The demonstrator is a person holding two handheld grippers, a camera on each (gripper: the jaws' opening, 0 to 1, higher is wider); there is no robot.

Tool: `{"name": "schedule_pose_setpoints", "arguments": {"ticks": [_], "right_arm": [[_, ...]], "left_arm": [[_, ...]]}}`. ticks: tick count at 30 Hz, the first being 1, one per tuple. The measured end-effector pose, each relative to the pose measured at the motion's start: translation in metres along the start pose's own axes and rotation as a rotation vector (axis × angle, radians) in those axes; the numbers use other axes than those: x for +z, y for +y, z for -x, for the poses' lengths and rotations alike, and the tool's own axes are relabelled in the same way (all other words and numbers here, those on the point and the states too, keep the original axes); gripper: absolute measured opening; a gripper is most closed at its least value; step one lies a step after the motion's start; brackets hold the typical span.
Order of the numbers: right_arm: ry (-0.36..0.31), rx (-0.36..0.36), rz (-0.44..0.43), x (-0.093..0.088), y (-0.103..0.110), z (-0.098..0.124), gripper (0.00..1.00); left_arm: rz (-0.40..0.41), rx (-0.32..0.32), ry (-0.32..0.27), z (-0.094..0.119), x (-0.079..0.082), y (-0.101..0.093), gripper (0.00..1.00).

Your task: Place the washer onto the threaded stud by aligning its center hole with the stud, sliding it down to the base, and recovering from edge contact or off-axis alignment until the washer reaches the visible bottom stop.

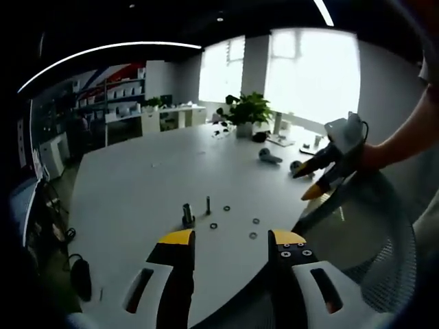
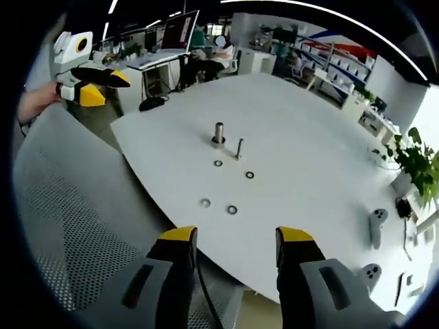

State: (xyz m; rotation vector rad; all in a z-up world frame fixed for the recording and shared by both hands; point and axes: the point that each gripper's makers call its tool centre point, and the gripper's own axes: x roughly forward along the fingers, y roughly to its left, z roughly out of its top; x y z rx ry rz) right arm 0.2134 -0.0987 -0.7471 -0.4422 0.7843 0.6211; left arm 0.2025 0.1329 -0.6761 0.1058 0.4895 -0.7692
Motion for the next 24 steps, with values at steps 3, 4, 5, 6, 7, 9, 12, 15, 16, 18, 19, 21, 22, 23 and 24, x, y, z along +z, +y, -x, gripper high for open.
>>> {"name": "schedule_pose_setpoints", "arguments": {"ticks": [3, 4, 5, 6, 7, 9, 12, 15, 16, 18, 19, 21, 22, 23, 24], "right_arm": [[0.016, 0.008, 0.019, 0.001, 0.001, 0.0, 0.5], [0.024, 0.011, 0.031, 0.001, 0.002, -0.001, 0.51], [0.043, 0.022, 0.076, 0.001, 0.004, -0.003, 0.52], [0.054, 0.03, 0.122, 0.004, 0.005, -0.006, 0.52], [0.057, 0.038, 0.133, 0.008, 0.007, -0.008, 0.52], [0.047, 0.07, 0.091, 0.018, 0.012, -0.015, 0.5], [0.075, 0.112, 0.043, 0.018, 0.016, -0.03, 0.49], [0.094, 0.136, 0.045, 0.017, 0.021, -0.052, 0.49], [0.096, 0.149, 0.041, 0.017, 0.025, -0.057, 0.48], [0.118, 0.186, 0.039, 0.014, 0.034, -0.069, 0.41], [0.135, 0.207, 0.035, 0.011, 0.039, -0.073, 0.38], [0.207, 0.245, 0.043, 0.0, 0.048, -0.086, 0.34], [0.211, 0.24, 0.078, -0.001, 0.047, -0.09, 0.35], [0.229, 0.236, 0.12, -0.006, 0.047, -0.096, 0.35], [0.254, 0.239, 0.124, -0.01, 0.048, -0.099, 0.35]], "left_arm": [[-0.013, 0.002, -0.008, 0.0, 0.003, 0.0, 0.41], [-0.014, 0.003, -0.008, 0.0, 0.003, 0.0, 0.41], [-0.011, 0.001, -0.007, 0.0, 0.002, -0.001, 0.41], [-0.011, 0.002, -0.007, 0.001, 0.002, -0.001, 0.41], [-0.012, 0.003, -0.004, 0.0, 0.001, 0.0, 0.41], [0.003, -0.019, 0.017, -0.002, -0.003, -0.003, 0.41], [-0.007, -0.03, 0.028, -0.003, -0.005, -0.005, 0.41], [-0.017, -0.031, 0.029, -0.003, -0.005, -0.006, 0.4], [-0.013, -0.03, 0.032, -0.003, -0.006, -0.006, 0.4], [-0.008, -0.029, 0.038, -0.003, -0.007, -0.005, 0.4], [-0.009, -0.029, 0.039, -0.003, -0.007, -0.005, 0.4], [-0.016, -0.026, 0.04, -0.003, -0.007, -0.005, 0.4], [-0.021, -0.023, 0.042, -0.003, -0.008, -0.004, 0.4], [-0.024, -0.02, 0.045, -0.003, -0.008, -0.004, 0.4], [-0.026, -0.018, 0.046, -0.003, -0.008, -0.004, 0.4]]}}
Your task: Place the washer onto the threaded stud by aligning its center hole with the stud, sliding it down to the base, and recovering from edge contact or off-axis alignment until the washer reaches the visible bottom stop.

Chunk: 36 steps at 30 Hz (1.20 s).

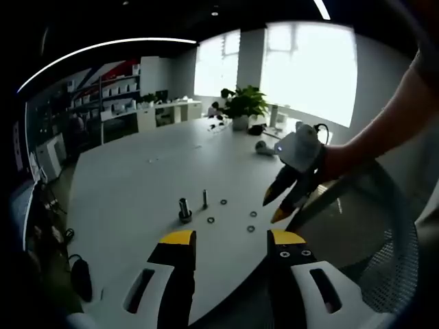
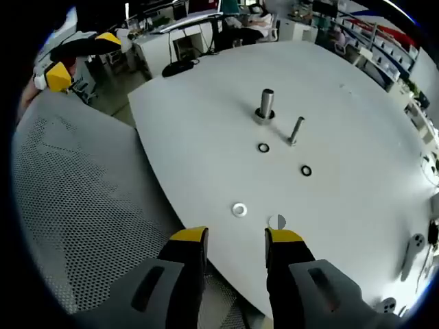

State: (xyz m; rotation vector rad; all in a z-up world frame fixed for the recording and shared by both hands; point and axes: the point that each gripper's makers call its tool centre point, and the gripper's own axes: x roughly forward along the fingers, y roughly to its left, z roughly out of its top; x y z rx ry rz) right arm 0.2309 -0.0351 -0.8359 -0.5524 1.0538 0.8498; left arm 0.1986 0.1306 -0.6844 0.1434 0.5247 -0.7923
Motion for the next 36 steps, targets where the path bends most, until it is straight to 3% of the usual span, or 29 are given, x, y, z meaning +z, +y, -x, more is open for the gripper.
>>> {"name": "schedule_pose_setpoints", "arguments": {"ticks": [4, 8, 12, 22, 32, 36], "right_arm": [[0.051, 0.015, -0.003, -0.006, 0.001, -0.018, 0.35], [0.062, 0.027, -0.007, -0.003, 0.002, -0.031, 0.35], [0.104, 0.026, 0.044, -0.008, 0.0, -0.041, 0.36], [0.093, 0.041, 0.119, -0.003, 0.0, -0.046, 0.35], [0.184, 0.075, 0.224, 0.001, 0.002, -0.049, 0.35], [0.212, 0.072, 0.227, 0.002, 0.003, -0.049, 0.35]], "left_arm": [[0.01, 0.009, -0.001, 0.001, -0.001, 0.003, 0.39], [0.01, 0.014, 0.003, 0.001, -0.001, 0.003, 0.39], [0.003, 0.015, 0.017, 0.0, -0.004, 0.003, 0.39], [0.002, 0.012, 0.035, -0.001, -0.007, 0.002, 0.37], [0.001, 0.015, 0.043, -0.002, -0.008, 0.003, 0.37], [-0.009, 0.016, 0.05, -0.002, -0.01, 0.002, 0.37]]}}
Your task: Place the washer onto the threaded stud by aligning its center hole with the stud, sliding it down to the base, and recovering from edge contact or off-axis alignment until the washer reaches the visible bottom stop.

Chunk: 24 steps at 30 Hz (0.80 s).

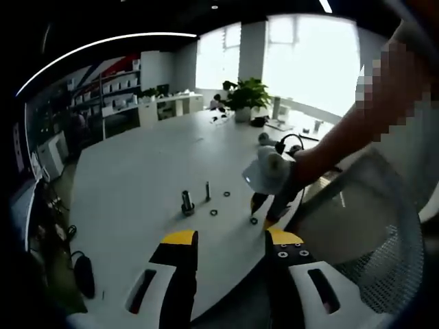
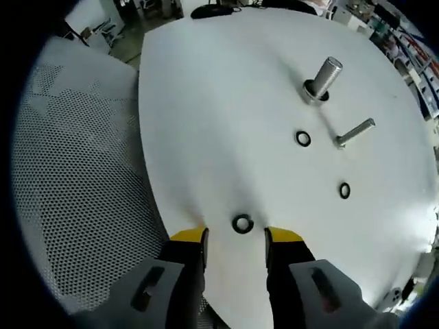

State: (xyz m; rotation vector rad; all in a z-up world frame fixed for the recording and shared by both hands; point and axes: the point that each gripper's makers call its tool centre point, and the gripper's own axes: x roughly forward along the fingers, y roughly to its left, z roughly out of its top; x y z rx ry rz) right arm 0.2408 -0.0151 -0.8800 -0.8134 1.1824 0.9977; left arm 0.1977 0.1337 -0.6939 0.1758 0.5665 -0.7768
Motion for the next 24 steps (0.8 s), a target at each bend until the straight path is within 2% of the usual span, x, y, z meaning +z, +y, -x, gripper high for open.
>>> {"name": "schedule_pose_setpoints", "arguments": {"ticks": [7, 16, 19, 20, 22, 24], "right_arm": [[0.049, 0.001, 0.011, 0.0001, 0.0003, -0.0012, 0.34], [0.036, -0.009, -0.017, 0.0044, -0.0037, -0.0023, 0.26], [0.041, -0.004, 0.052, 0.0078, -0.0011, -0.003, 0.18], [0.048, -0.01, 0.058, 0.0082, -0.0028, -0.0037, 0.14], [0.084, 0.001, 0.004, 0.0071, -0.0042, -0.0036, 0.14], [0.109, 0.01, 0.019, 0.0078, -0.0057, -0.0051, 0.14]], "left_arm": [[-0.004, -0.005, 0.007, -0.0006, -0.0005, -0.0005, 0.37], [-0.011, 0.015, 0.008, -0.0001, -0.0009, 0.0031, 0.37], [-0.006, 0.013, 0.009, -0.0004, -0.001, 0.0032, 0.37], [-0.01, 0.016, 0.011, -0.0004, -0.0011, 0.0034, 0.36], [-0.012, 0.014, 0.013, -0.0007, -0.0013, 0.0031, 0.35], [-0.01, 0.013, 0.017, -0.0009, -0.0019, 0.0029, 0.35]]}}
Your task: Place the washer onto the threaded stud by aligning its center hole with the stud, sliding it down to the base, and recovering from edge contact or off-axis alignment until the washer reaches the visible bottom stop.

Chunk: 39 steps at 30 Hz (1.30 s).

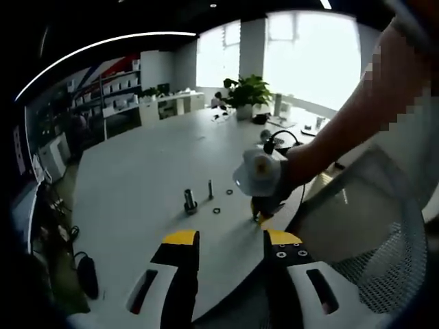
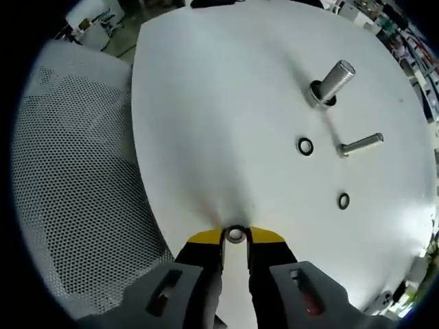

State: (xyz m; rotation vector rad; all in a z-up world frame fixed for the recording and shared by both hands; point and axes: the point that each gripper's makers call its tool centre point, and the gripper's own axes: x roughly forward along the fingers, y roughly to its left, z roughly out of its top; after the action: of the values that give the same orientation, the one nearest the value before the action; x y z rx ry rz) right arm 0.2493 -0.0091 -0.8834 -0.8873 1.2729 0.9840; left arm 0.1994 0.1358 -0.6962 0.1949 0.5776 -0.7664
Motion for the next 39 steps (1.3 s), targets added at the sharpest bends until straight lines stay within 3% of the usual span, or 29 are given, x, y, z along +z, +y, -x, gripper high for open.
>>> {"name": "schedule_pose_setpoints", "arguments": {"ticks": [6, 14, 17, 18, 19, 22, 24, 25, 29, 33, 39], "right_arm": [[0.027, -0.003, 0.006, -0.001, 0.0, 0.001, 0.14], [-0.031, -0.034, -0.053, 0.0, 0.001, 0.002, 0.13], [-0.094, -0.051, -0.156, 0.001, 0.0, 0.003, 0.13], [-0.12, -0.049, -0.168, 0.001, 0.0, 0.003, 0.08], [-0.107, 0.003, -0.169, -0.004, 0.011, 0.001, 0.03], [-0.14, -0.025, -0.165, 0.0, 0.009, 0.0, 0.03], [-0.145, -0.041, -0.071, 0.002, 0.006, 0.0, 0.03], [-0.141, -0.026, -0.075, 0.002, 0.008, 0.001, 0.03], [-0.142, 0.048, -0.202, 0.001, 0.006, 0.001, 0.04], [-0.139, 0.026, -0.118, 0.0, 0.005, 0.002, 0.05], [-0.131, 0.02, -0.103, 0.0, 0.005, 0.002, 0.07]], "left_arm": [[-0.001, -0.004, 0.007, 0.0, -0.001, -0.001, 0.35], [-0.002, -0.005, 0.004, 0.0, -0.001, -0.001, 0.34], [0.005, -0.013, 0.002, 0.0, -0.001, -0.002, 0.35], [0.0, -0.009, 0.001, 0.0, -0.001, -0.002, 0.35], [-0.002, -0.008, -0.005, 0.001, 0.0, -0.002, 0.35], [0.002, -0.01, -0.004, 0.0, 0.0, -0.002, 0.35], [-0.003, -0.01, 0.004, 0.0, -0.002, -0.002, 0.35], [-0.007, -0.009, 0.004, 0.0, -0.001, -0.002, 0.35], [-0.007, -0.012, 0.008, -0.001, -0.002, -0.003, 0.35], [-0.013, -0.016, 0.009, -0.001, -0.001, -0.004, 0.34], [-0.017, -0.012, 0.015, -0.001, -0.002, -0.004, 0.34]]}}
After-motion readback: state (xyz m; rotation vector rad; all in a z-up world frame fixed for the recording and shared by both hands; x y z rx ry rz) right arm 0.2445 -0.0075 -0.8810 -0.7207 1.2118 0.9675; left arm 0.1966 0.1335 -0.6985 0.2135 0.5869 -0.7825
